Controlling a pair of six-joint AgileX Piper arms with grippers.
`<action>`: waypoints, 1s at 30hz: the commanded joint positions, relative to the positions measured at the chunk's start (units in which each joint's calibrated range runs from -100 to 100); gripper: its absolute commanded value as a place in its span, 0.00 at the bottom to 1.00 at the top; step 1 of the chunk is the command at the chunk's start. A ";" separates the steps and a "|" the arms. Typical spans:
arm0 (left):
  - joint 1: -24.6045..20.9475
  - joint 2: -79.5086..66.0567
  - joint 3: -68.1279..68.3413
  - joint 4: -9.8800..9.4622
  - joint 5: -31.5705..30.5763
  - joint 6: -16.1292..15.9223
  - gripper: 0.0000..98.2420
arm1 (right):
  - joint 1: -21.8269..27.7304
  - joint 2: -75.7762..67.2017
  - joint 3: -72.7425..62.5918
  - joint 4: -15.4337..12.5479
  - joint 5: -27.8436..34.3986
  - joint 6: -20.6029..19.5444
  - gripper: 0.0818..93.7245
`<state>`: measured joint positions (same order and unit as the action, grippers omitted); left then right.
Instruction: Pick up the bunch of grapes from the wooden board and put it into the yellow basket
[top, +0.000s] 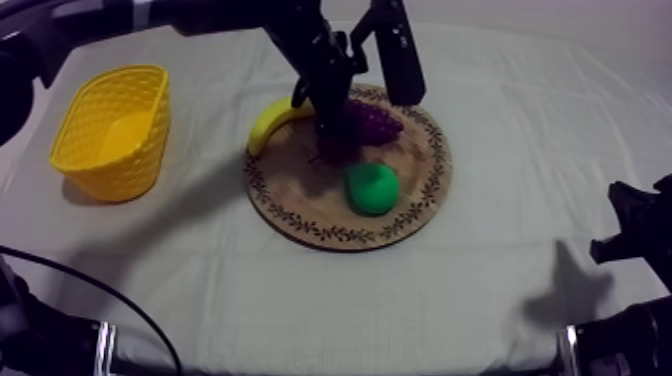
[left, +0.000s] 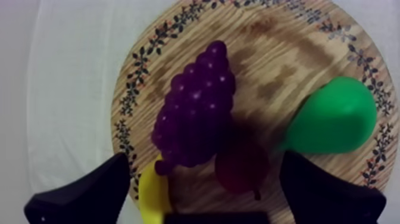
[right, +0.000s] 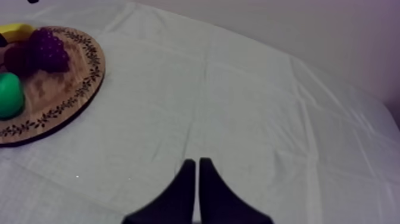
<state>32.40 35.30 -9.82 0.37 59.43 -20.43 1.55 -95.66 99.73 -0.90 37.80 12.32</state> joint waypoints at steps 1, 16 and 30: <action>0.14 1.90 -2.28 0.08 0.90 0.00 0.98 | -0.02 -0.01 0.04 0.00 0.03 0.01 0.00; -0.52 11.42 -10.95 1.26 2.53 -0.18 0.98 | -0.02 -0.01 0.04 0.00 0.03 0.01 0.00; -1.60 16.70 -16.40 2.94 5.56 -0.57 0.98 | -0.02 -0.01 0.04 0.00 0.03 0.01 0.00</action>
<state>30.83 51.78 -25.85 3.22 64.58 -20.98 1.55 -95.66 99.73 -0.90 37.80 12.32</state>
